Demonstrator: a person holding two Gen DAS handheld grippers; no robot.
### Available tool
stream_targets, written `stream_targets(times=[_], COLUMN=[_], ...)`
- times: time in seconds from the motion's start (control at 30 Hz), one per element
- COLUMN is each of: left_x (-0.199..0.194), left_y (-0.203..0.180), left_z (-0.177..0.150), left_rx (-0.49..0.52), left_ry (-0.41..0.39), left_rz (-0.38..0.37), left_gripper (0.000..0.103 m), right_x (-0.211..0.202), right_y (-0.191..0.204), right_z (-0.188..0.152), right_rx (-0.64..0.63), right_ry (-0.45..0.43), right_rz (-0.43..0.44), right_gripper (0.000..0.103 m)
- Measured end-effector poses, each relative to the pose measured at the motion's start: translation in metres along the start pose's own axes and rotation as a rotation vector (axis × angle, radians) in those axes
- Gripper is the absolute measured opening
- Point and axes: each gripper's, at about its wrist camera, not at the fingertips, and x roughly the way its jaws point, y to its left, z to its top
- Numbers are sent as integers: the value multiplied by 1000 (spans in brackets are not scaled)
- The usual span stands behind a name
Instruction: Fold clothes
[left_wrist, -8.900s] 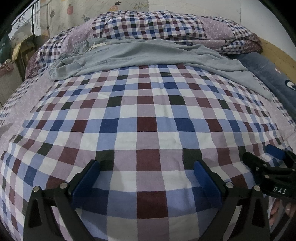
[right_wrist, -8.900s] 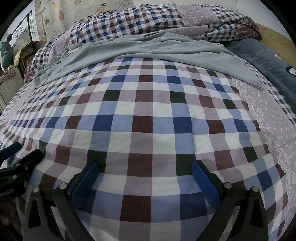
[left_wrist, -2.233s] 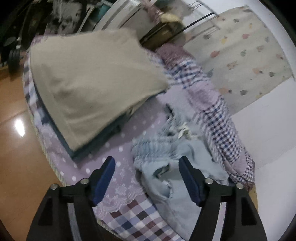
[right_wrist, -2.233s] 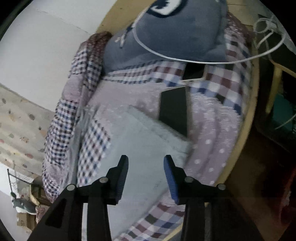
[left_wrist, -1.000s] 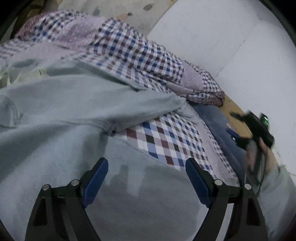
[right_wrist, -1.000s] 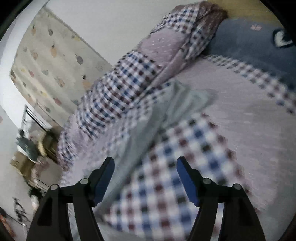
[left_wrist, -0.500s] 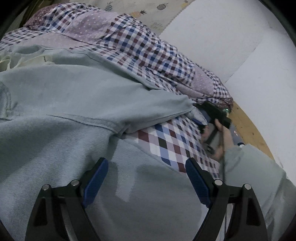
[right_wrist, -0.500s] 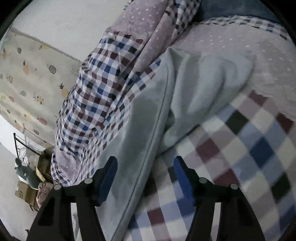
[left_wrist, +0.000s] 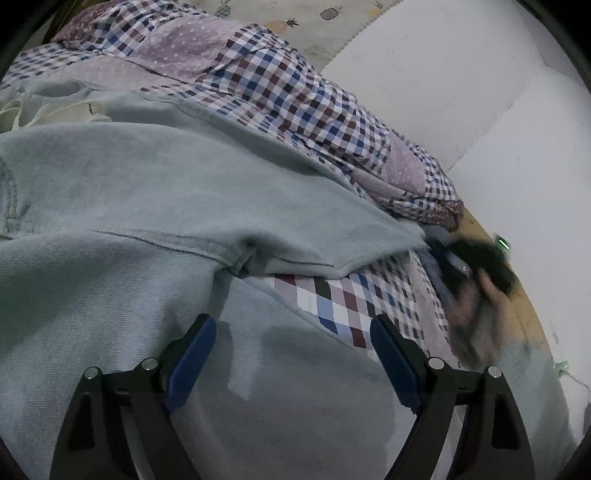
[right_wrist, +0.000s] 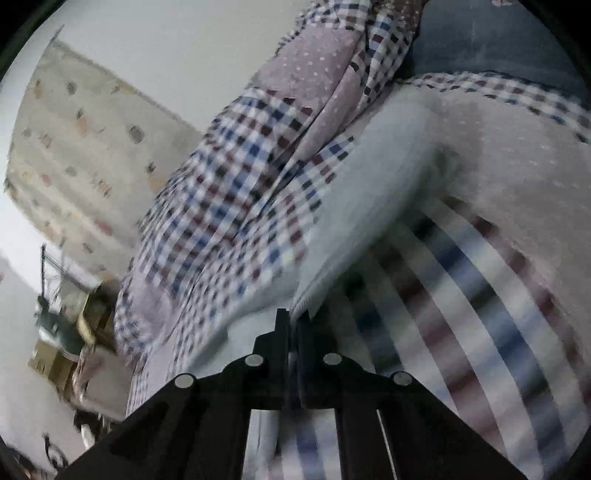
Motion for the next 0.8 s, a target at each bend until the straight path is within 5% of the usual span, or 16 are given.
stream_targets(times=[0.07,0.2,0.33,0.47,0.63,0.8], left_x=[-1,-1,2,3,6,13], left_y=[1,0,-4,-6,-7,-9], left_z=[1,1,-2,-3,-2,-2], left_rx=[-5,6,42,58,60,83], left_ry=[0,0,-4,-5,-7,-2], left_rz=[-2,12,42,54,57,74], left_gripper=[88,88,88,88,88,88], right_x=[-32,-82,-119,-139,-98,-55], right_y=[-1,-24,-73,-96,-117,-175], right_z=[-21,-57,-52,-6,62,87], right_rx=[-25,-26,36,-29,-158,7], right_ry=[26,84,76,-8,-44,-8], right_rz=[-24,-100,-189,-233,-236,-172], right_gripper=[8,49,51,63,72,72])
